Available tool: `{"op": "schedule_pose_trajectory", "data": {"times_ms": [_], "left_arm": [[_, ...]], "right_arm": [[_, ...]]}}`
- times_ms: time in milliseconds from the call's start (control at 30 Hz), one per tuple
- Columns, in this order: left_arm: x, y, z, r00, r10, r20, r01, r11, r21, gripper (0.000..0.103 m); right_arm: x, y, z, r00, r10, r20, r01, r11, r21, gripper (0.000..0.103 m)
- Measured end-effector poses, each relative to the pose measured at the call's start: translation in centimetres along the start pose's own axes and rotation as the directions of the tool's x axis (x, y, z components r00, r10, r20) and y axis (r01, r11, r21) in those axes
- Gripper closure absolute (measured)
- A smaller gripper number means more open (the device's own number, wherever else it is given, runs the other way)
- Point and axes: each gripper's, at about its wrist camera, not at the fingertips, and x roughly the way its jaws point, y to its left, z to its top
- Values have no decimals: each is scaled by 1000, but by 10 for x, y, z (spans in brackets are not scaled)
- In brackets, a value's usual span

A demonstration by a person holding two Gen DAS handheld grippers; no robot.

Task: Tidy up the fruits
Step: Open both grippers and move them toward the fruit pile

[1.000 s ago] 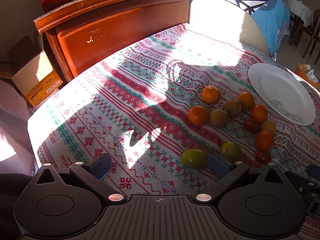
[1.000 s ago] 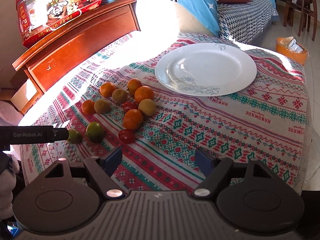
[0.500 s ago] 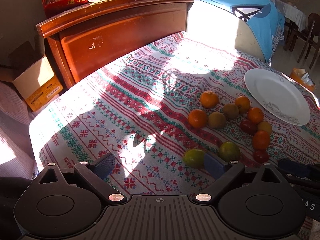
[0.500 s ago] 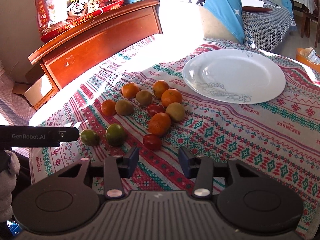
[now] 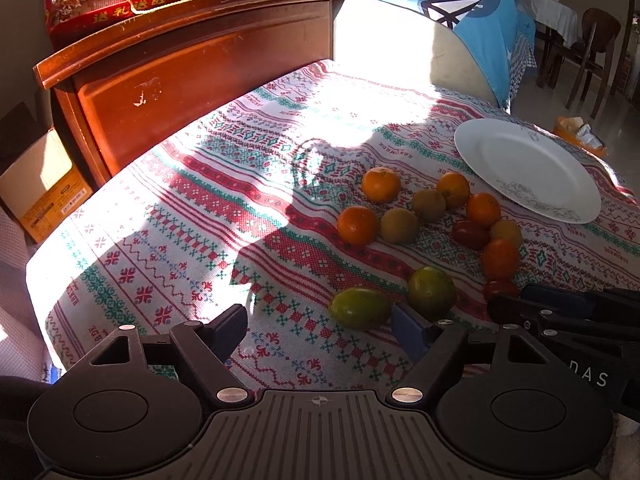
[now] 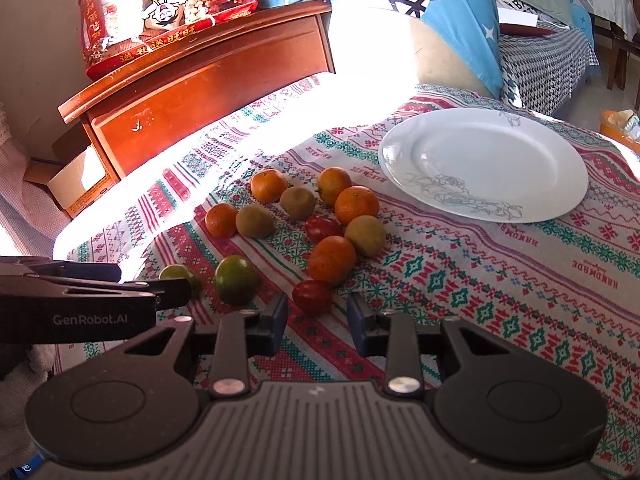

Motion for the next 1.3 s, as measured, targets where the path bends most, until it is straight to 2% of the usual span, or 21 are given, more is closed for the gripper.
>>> {"op": "schedule_pose_trajectory", "data": {"times_ms": [67, 133, 167, 300, 433, 800, 1033, 1167, 1200, 1300], "left_arm": [[2, -2, -1, 1000, 4, 4, -4, 1000, 16, 28], [3, -3, -2, 1000, -6, 8, 6, 1000, 20, 37], [4, -4, -2, 1000, -13, 9, 13, 1000, 22, 39], [9, -7, -5, 1000, -17, 1, 17, 999, 36, 57], [10, -7, -6, 999, -29, 13, 29, 999, 31, 65], [7, -4, -5, 999, -41, 35, 41, 999, -3, 75], [4, -4, -5, 998, -42, 42, 42, 999, -7, 76], [6, -2, -6, 999, -34, 35, 35, 999, -18, 73], [7, -2, -5, 999, -31, 34, 32, 999, -20, 71], [7, -2, -4, 998, -31, 53, 33, 999, -26, 56]], "right_arm": [[1, 2, 0, 1000, -3, 4, 3, 1000, -12, 74], [1, 3, 0, 1000, -2, 4, 2, 1000, -17, 80], [2, 2, -1, 1000, 0, 3, 0, 1000, -16, 81], [1, 2, -1, 1000, 5, 5, -4, 1000, -19, 83], [0, 4, -1, 1000, 13, 4, -13, 1000, -25, 84], [-3, 0, 0, 1000, 28, 2, -28, 1000, 0, 85], [-4, -2, 0, 1000, 27, -2, -27, 1000, 10, 85], [-2, -4, 0, 1000, 24, -7, -24, 999, 21, 84], [-2, -4, 0, 1000, 24, -7, -24, 999, 25, 83], [-1, -4, 0, 1000, 24, -11, -24, 999, 32, 82]]}}
